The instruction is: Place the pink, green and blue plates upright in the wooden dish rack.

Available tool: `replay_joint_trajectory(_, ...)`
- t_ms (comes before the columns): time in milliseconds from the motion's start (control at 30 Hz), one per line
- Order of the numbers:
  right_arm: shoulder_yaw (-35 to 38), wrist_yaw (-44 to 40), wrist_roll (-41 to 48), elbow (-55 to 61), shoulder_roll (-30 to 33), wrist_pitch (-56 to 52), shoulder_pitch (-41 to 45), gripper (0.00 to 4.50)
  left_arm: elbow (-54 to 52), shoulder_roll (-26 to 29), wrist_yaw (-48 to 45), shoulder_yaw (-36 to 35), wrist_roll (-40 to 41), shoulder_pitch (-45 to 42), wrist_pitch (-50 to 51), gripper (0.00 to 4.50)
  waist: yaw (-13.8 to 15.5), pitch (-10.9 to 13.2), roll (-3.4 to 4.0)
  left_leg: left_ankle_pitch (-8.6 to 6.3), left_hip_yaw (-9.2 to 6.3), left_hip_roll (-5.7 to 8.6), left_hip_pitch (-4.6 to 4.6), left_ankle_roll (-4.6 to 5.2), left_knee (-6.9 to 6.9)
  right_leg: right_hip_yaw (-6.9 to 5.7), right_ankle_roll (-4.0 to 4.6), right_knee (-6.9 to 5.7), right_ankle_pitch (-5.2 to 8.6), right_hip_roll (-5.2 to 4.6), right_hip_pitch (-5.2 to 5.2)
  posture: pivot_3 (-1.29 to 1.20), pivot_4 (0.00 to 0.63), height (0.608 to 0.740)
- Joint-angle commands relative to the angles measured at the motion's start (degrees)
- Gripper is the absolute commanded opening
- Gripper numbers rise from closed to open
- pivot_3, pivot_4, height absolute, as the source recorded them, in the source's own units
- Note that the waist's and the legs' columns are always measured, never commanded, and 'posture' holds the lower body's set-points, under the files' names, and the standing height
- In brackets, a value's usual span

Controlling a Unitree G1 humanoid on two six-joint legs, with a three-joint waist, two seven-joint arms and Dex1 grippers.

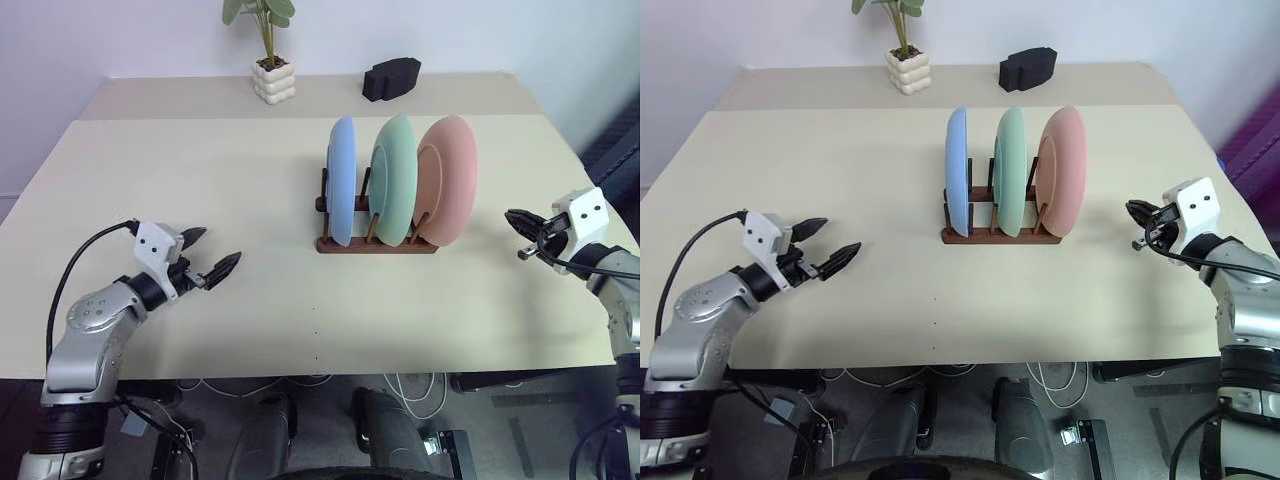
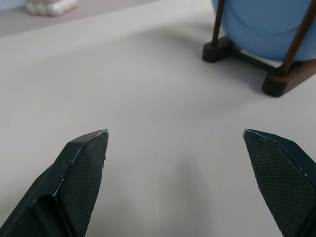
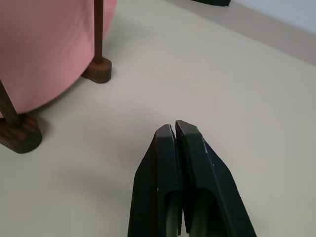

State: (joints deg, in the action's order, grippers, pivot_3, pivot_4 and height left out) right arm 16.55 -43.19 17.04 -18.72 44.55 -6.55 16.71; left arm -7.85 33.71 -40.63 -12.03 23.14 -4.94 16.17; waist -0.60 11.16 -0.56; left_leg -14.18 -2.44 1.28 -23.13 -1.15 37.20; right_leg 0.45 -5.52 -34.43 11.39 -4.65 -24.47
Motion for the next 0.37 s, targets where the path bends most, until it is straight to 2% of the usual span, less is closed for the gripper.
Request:
replay_joint_trajectory(33, 1.41, 0.36, 0.23, 0.2, -0.49, 1.97, 0.31, 0.06, -1.26, 0.61, -0.21, -1.35, 0.32, -0.36, -0.95, 4.5, -0.04, 0.0, 0.0, 0.0, 0.02, 0.0, 0.01, 0.0, 0.0, 0.02, 0.0, -0.01, 0.0, 0.0, 0.0, 0.0, 0.15, 0.735)
replay_joint_trajectory(367, 1.16, 0.35, -0.04, -1.86, -0.52, 2.64, 1.83, 0.06, -1.58, 0.23, 0.14, -1.11, 0.37, -0.67, -0.48, 4.5, -0.07, 0.0, 0.0, 0.0, 0.22, -0.01, 0.14, 0.0, -0.02, 0.19, -0.04, -0.07, -0.03, 0.01, 0.0, 0.0, 0.15, 0.735)
